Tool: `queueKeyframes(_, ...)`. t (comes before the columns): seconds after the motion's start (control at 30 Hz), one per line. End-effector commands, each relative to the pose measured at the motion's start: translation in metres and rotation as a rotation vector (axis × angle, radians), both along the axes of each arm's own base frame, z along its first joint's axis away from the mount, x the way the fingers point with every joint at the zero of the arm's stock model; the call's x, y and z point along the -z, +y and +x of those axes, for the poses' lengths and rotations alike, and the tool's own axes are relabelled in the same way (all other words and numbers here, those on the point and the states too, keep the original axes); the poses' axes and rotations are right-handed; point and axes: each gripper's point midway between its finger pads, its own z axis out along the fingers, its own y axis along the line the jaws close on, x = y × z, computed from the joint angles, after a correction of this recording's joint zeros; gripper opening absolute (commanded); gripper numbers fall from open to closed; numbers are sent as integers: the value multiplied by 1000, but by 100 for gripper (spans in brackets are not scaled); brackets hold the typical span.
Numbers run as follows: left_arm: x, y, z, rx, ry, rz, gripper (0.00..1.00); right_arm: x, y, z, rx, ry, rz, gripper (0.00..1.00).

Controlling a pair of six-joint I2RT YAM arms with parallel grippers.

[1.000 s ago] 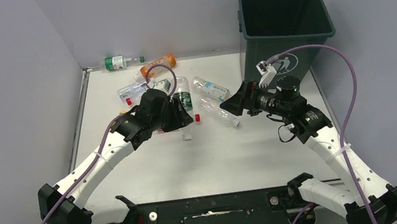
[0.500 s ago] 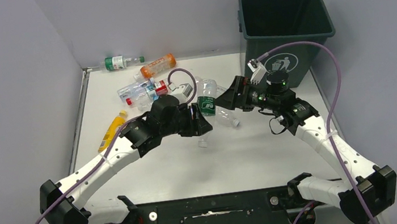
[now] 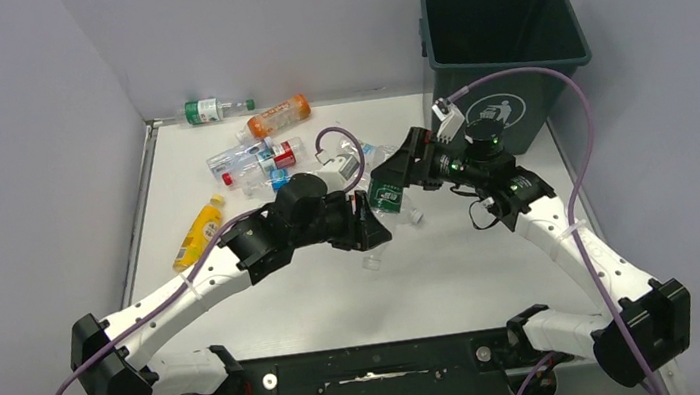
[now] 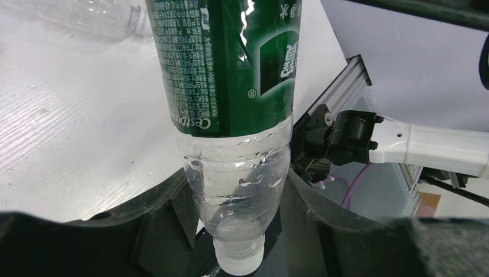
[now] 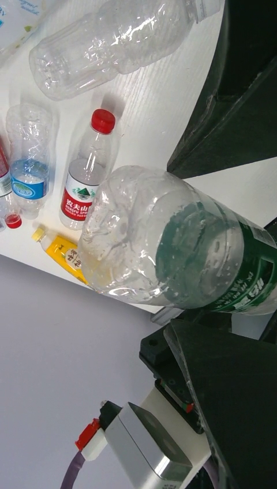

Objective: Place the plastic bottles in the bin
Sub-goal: Pick up the plastic bottle at the center of the board.

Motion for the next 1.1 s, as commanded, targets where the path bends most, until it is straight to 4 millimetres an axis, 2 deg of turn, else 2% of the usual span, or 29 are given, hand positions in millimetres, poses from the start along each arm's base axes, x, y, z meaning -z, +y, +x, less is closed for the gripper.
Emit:
queueKeyframes(0.0, -41, -16, 2, 43, -86, -114, 40, -32, 6, 8, -26, -98, 47, 100)
queueKeyframes(0.23, -40, -16, 2, 44, -87, -111, 45, -33, 6, 8, -33, -104, 50, 78)
queueKeyframes(0.43, -38, -13, 6, 24, -90, -87, 61, -34, 2, 9, -25, -112, 46, 63)
queueKeyframes(0.63, -38, -3, 13, -25, -111, -30, 72, -40, -9, 15, -3, -130, 30, 59)
queueKeyframes(0.73, -44, 15, 24, -99, -149, 16, 80, -47, -23, 21, 22, -145, 16, 59)
queueKeyframes(0.83, -47, 41, 39, -193, -169, 60, 85, -57, -43, 29, 55, -165, 8, 59)
queueKeyframes(0.93, -43, 75, 60, -310, -144, 89, 87, -72, -64, 38, 94, -201, -17, 59)
queueKeyframes(1.07, -34, 122, 88, -437, -104, 118, 88, -104, -88, 53, 136, -265, -32, 60)
